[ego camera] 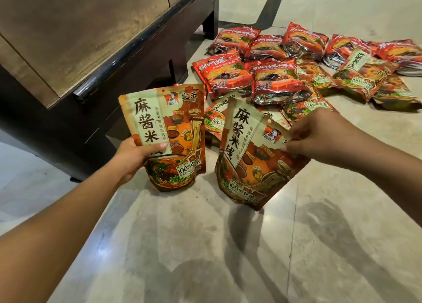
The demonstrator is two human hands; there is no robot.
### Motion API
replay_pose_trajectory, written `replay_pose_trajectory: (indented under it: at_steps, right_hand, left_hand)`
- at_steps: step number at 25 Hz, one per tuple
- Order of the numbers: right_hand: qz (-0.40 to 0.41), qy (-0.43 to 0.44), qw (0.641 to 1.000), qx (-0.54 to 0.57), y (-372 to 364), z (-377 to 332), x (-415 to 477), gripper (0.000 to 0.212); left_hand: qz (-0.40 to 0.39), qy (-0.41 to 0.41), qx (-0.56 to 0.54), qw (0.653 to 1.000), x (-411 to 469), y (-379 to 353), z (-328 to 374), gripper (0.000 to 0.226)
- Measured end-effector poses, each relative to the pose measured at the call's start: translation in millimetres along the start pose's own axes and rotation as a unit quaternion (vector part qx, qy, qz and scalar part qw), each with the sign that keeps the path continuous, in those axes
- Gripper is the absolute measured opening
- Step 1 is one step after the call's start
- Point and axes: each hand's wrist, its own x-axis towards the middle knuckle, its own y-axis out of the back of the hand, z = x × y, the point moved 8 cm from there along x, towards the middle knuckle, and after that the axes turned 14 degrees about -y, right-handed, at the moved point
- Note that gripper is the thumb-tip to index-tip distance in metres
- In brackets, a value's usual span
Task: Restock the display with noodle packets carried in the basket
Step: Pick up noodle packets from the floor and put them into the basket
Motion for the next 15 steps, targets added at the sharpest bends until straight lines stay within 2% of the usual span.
replay_pose_trajectory:
  at_steps: [3, 6, 8, 10, 11, 15]
  right_hand:
    - [0.040, 0.006, 0.976, 0.214, 7.2, 18.3, 15.5, 0.010]
    - [0.041, -0.017, 0.910, 0.412, -6.0, 39.3, 32.5, 0.016]
    - [0.014, -0.020, 0.865, 0.500, -27.7, 47.2, 39.0, 0.033]
    - [-0.029, -0.041, 0.834, 0.550, -58.2, 55.5, 44.6, 0.054]
    - [-0.041, -0.049, 0.835, 0.547, -73.6, 59.3, 47.1, 0.057]
    - [-0.068, -0.071, 0.837, 0.538, -122.7, 68.2, 56.6, 0.047]
  left_hand:
    - [0.005, 0.007, 0.014, 1.000, -1.6, 3.8, -6.8, 0.066]
    - [0.004, 0.007, 0.019, 1.000, -2.4, 4.9, -11.5, 0.079]
    - [0.003, 0.002, 0.008, 1.000, -5.4, 4.0, -13.1, 0.080]
    - [0.002, -0.005, -0.005, 1.000, -9.3, 4.0, -16.5, 0.077]
    - [0.003, -0.005, -0.008, 1.000, -10.7, 4.2, -19.6, 0.076]
    - [0.022, 0.001, -0.020, 1.000, -9.0, 2.8, -31.1, 0.064]
